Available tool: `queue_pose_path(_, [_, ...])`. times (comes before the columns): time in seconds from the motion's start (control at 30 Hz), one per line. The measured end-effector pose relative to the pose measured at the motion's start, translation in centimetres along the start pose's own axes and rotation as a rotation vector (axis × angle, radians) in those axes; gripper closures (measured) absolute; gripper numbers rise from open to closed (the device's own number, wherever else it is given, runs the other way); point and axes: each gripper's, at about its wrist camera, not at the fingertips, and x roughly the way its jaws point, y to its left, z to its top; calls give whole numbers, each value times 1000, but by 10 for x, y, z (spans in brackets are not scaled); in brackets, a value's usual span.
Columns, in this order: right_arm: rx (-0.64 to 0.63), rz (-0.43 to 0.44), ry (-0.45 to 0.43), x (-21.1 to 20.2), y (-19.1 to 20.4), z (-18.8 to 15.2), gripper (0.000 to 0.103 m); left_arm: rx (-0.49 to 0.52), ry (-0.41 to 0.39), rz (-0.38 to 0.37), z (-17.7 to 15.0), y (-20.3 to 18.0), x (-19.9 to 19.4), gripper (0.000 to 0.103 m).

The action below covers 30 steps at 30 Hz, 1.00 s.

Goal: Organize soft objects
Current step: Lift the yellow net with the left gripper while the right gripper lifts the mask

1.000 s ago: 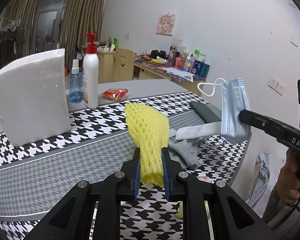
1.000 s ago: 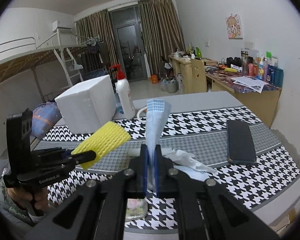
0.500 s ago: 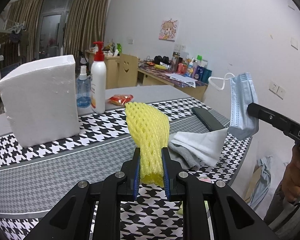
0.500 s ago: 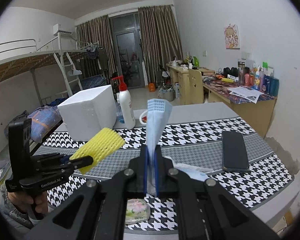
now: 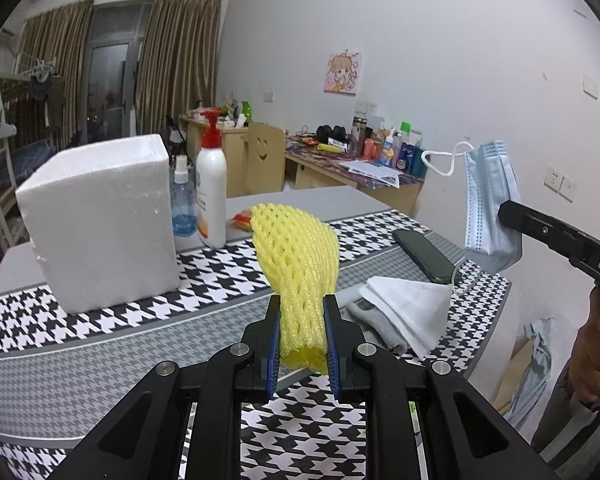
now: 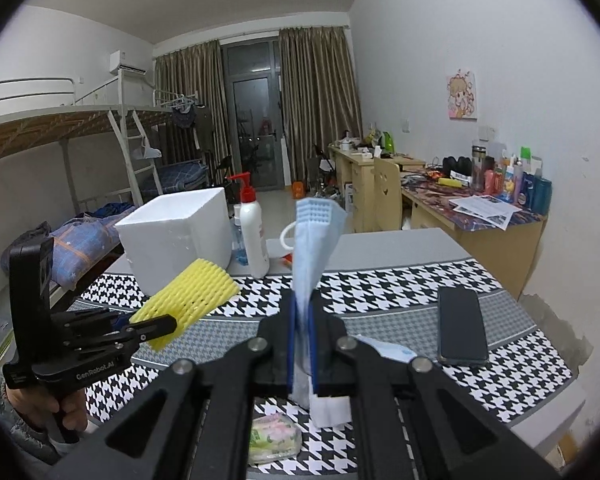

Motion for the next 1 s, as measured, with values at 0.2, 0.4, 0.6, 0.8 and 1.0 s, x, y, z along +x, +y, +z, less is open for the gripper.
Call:
queue_pose_path(0.2, [-5, 11, -5, 5, 4, 1, 95, 18, -20, 17, 7, 1, -6, 83])
queue_pose_path(0.4, [-23, 16, -29, 2, 9, 10, 95, 17, -39, 28, 12, 4, -13, 83])
queue_pose_path(0.6, [-53, 19, -58, 0, 17, 19, 94, 18, -48, 43, 17, 6, -18, 83])
queue_pose_path(0.8, [-68, 31, -75, 0, 23, 24, 94, 29, -72, 65, 23, 8, -27, 83])
queue_pose_path(1.0, [-84, 46, -79, 4, 29, 25, 94, 39, -90, 91, 27, 10, -37, 83])
